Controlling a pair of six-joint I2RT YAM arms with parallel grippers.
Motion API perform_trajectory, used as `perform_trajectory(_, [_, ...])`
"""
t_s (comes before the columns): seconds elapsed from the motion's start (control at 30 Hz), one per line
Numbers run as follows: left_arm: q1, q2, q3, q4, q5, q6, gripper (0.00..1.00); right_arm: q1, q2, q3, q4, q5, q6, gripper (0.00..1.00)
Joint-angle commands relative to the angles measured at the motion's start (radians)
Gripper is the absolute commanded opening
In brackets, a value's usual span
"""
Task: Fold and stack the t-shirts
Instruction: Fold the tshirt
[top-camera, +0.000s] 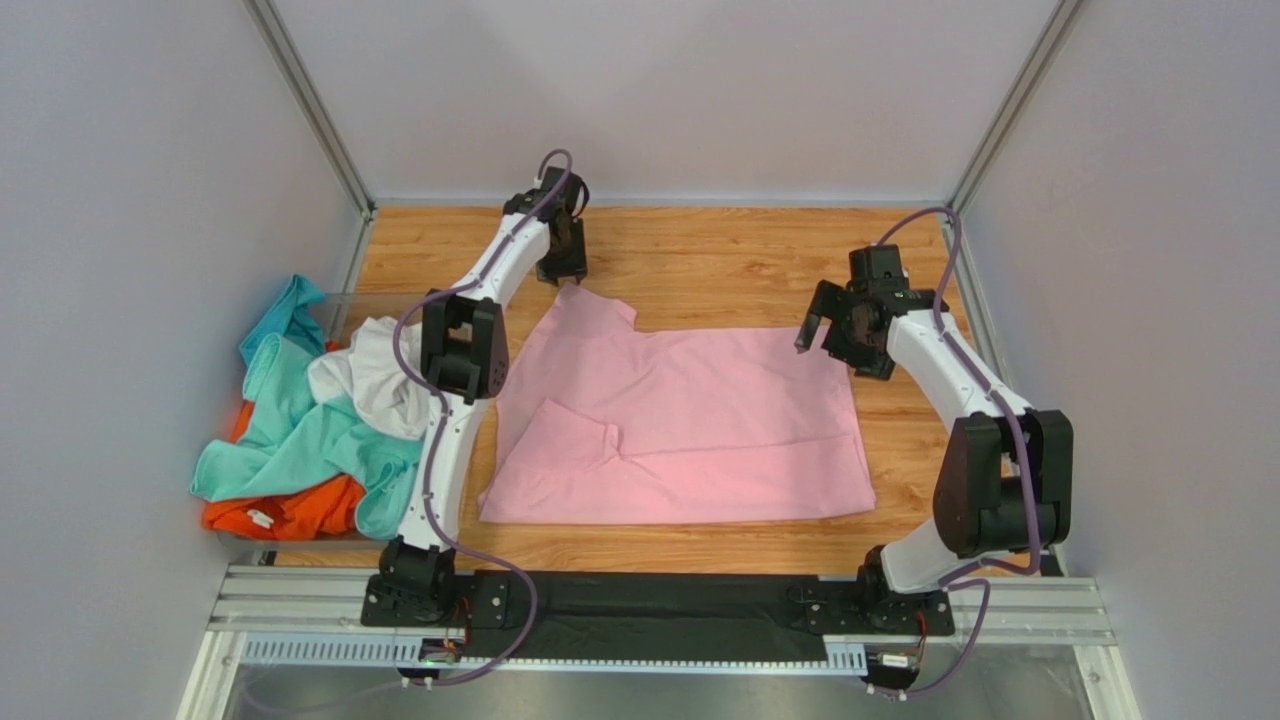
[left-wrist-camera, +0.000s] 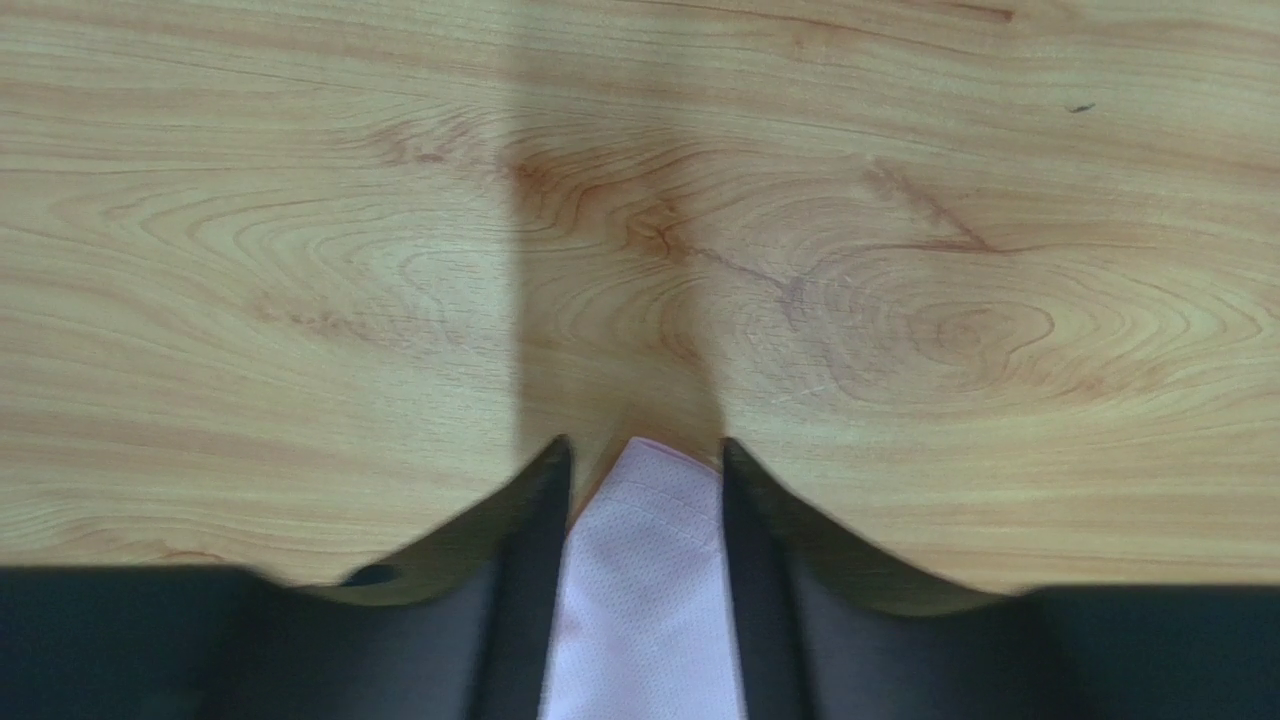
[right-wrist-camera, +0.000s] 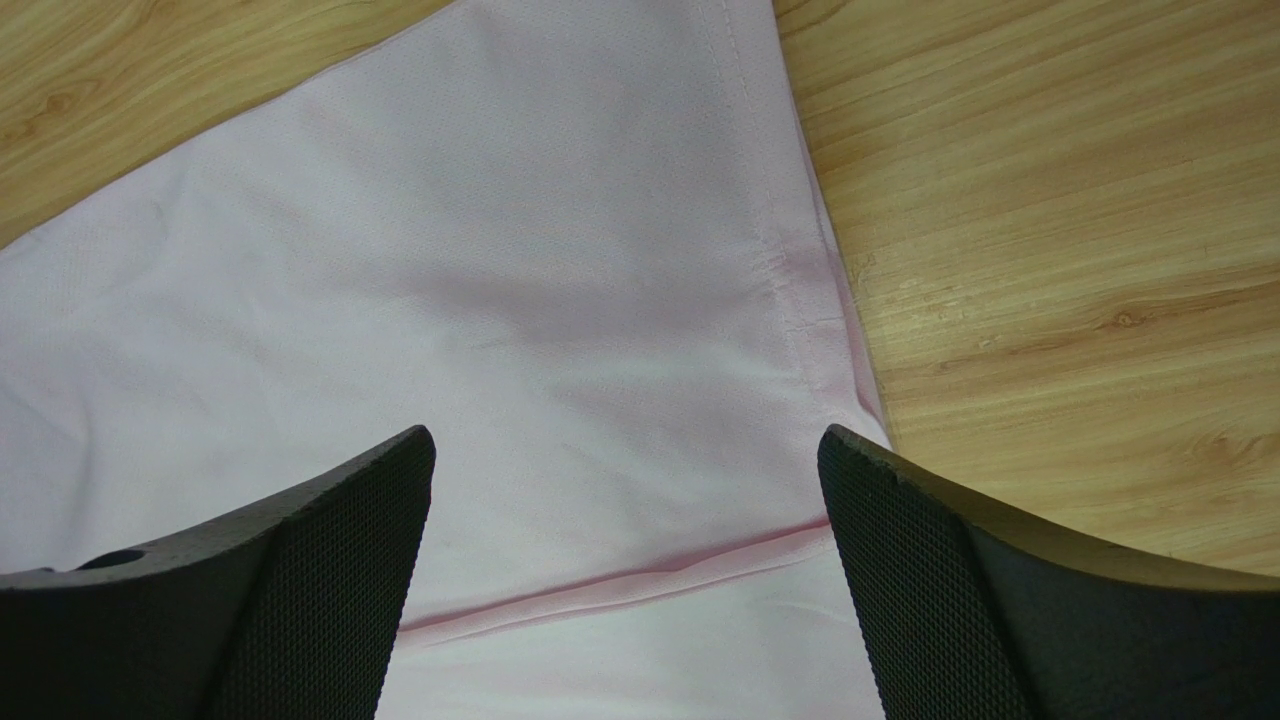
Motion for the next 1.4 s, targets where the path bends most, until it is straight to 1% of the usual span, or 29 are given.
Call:
perform_trajectory(0.0, [0.000,0.024,0.000,-0.024,0.007,0.008,0.42,-0.004,0.006,0.003,0.038,-0.003,-0.015,1.00])
perform_trajectory(0.1, [-0.003,0.013,-0.030,-0.038,0.026,0.017,0.32,-0.007,-0.002,0.002,0.038,0.003,-0.014,1.00])
perform_trajectory(0.2, [-0.012,-0.024,-0.070,-0.035,0.027,0.028,0.28,-0.010,-0.006,0.000,0.037,0.004,-0.006,1.00])
perform_trajectory(0.33, [-0.023,-0.056,-0.101,-0.034,0.033,0.039,0.27,-0.013,-0.006,-0.008,0.037,0.010,-0.001,1.00])
perform_trajectory(0.37, [-0.025,-0.060,-0.105,-0.031,0.035,0.040,0.26,-0.016,-0.006,-0.009,0.037,0.012,-0.001,1.00])
perform_trajectory(0.4, [-0.026,-0.068,-0.113,-0.032,0.035,0.040,0.20,-0.017,-0.003,-0.009,0.038,0.015,0.000,1.00])
perform_trajectory(0.43, [-0.031,-0.070,-0.116,-0.031,0.033,0.043,0.17,-0.017,-0.003,-0.009,0.038,0.015,0.002,1.00])
perform_trajectory(0.47, [-0.032,-0.074,-0.121,-0.034,0.030,0.043,0.11,-0.020,-0.002,-0.009,0.037,0.015,0.002,1.00])
perform_trajectory(0.5, [-0.034,-0.080,-0.125,-0.032,0.026,0.042,0.00,-0.025,0.004,-0.005,0.038,0.018,0.005,1.00])
perform_trajectory(0.67, [-0.035,-0.125,-0.139,-0.023,-0.016,0.029,0.00,-0.039,0.044,0.035,0.035,0.035,0.011,1.00])
perform_trajectory(0.77, [-0.035,-0.192,-0.174,0.014,-0.046,0.022,0.00,-0.040,0.098,0.097,0.026,0.043,0.014,1.00])
perform_trajectory(0.8, [-0.035,-0.235,-0.208,0.027,-0.046,0.023,0.00,-0.042,0.115,0.112,0.026,0.047,0.012,1.00])
perform_trajectory(1.0, [-0.037,-0.367,-0.329,0.097,0.003,0.036,0.00,-0.042,0.264,0.273,-0.002,0.084,0.008,1.00])
perform_trajectory(1.2, [-0.037,-0.419,-0.431,0.123,0.032,0.046,0.00,-0.043,0.412,0.425,-0.037,0.110,0.008,1.00])
perform_trajectory(1.37, [-0.037,-0.445,-0.487,0.137,0.059,0.034,0.00,-0.045,0.514,0.509,-0.058,0.136,0.003,0.95])
